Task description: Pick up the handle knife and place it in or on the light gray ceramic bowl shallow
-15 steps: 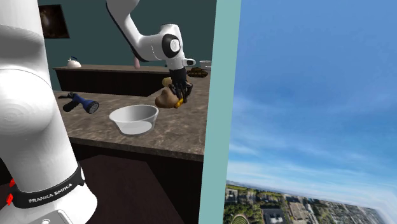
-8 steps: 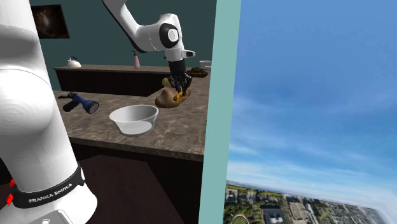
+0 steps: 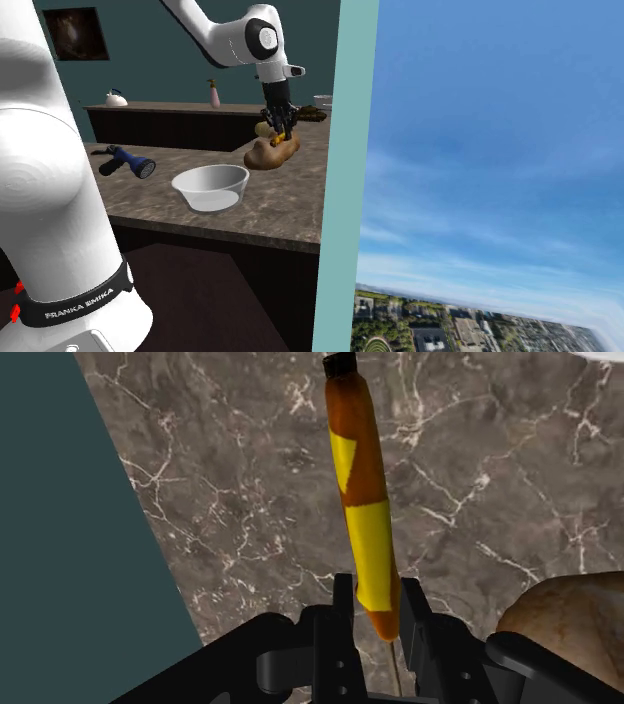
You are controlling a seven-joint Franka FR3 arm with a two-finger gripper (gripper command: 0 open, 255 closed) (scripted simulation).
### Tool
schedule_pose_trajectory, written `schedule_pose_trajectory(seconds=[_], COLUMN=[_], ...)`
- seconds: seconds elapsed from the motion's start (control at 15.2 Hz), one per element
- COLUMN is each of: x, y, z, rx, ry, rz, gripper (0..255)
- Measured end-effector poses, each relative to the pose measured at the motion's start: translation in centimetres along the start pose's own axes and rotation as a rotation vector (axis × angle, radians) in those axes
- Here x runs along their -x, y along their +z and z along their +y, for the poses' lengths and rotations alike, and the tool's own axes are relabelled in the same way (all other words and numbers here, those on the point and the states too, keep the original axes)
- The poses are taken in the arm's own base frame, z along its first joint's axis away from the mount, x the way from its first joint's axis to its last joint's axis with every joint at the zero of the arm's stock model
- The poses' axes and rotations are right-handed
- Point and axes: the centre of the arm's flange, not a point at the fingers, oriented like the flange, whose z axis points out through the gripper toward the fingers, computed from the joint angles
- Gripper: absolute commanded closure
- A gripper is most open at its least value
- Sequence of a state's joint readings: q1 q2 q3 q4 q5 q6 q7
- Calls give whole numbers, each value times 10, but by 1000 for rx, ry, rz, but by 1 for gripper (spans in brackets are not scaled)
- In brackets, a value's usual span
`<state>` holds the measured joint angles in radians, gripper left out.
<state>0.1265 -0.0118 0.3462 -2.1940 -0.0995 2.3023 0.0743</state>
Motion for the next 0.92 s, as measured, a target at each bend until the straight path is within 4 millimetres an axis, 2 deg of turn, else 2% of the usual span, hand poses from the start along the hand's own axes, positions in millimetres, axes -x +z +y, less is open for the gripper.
schedule_pose_trajectory(seconds=[0.66,0.92], x=[103,153], y=[-22,-31], z=[-62,-85], rx=[0,0], ry=[-2,-2], rz=[0,0], gripper=[255,255])
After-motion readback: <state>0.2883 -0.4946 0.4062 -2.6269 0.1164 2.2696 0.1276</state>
